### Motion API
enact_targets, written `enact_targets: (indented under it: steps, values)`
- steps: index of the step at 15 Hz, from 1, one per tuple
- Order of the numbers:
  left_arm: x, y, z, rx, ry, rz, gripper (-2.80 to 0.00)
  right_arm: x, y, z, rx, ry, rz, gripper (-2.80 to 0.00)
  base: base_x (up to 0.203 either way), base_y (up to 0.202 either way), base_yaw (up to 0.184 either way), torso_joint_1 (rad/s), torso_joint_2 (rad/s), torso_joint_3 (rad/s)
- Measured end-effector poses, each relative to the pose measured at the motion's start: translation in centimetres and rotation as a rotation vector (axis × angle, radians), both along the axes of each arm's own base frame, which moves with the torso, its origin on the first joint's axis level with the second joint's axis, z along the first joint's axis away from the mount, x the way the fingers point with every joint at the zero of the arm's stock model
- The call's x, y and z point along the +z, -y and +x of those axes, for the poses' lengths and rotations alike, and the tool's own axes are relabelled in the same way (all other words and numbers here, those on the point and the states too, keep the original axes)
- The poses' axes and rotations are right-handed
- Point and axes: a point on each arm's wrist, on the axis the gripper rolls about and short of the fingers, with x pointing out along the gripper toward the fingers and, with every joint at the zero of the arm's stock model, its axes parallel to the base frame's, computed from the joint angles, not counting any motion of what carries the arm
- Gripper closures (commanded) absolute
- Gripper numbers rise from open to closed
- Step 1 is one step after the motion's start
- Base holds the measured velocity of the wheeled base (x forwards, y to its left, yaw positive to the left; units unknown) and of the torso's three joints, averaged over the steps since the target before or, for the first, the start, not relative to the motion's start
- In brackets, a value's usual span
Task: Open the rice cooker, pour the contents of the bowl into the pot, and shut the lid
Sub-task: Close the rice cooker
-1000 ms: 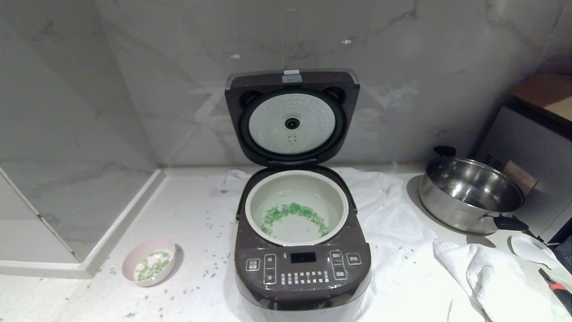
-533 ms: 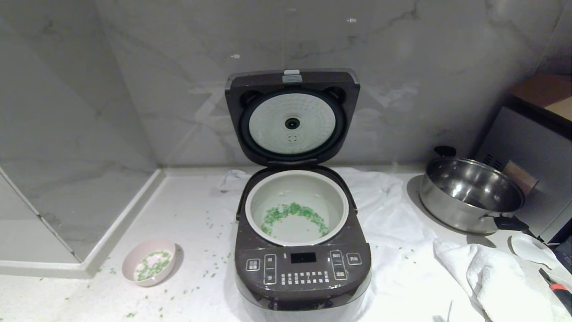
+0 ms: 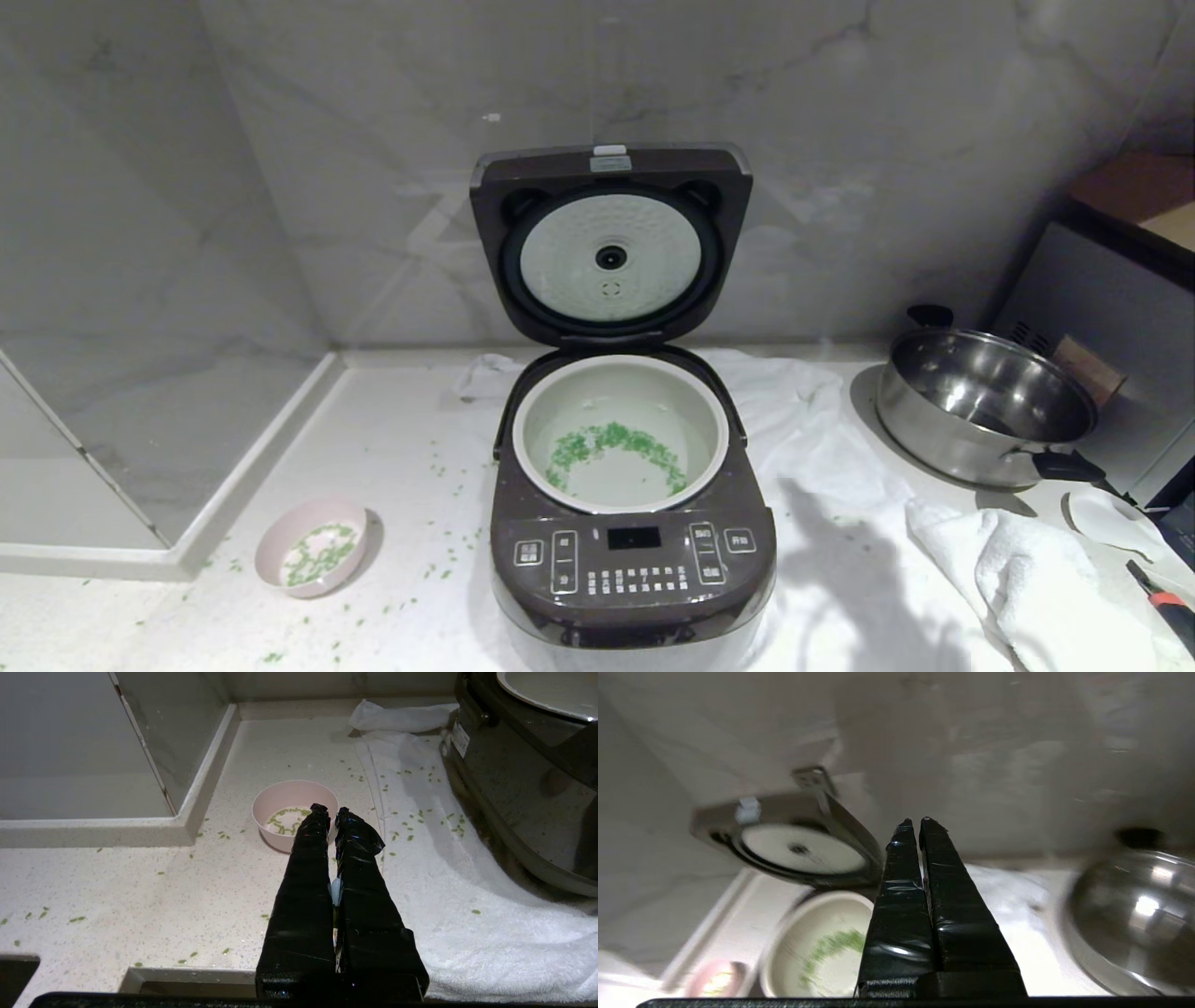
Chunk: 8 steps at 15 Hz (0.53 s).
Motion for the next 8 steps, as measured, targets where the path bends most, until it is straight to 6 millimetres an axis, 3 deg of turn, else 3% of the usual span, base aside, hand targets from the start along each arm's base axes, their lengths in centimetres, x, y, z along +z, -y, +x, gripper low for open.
enact_targets:
  steps: [5,8]
  values:
    - [0.0,0.0,0.0,-0.001,-0.002,-0.007,0.0,5.2,-0.4,6.9,0.192,-0.016,0.119,0.0,0.0,0.0,0.0,0.0,0.0,0.0]
    - [0.0,0.0,0.0,0.0,-0.001,-0.012,0.0,4.2,-1.0,12.5,0.348,-0.114,0.18,0.0,0.0,0.0,0.0,0.0,0.0,0.0]
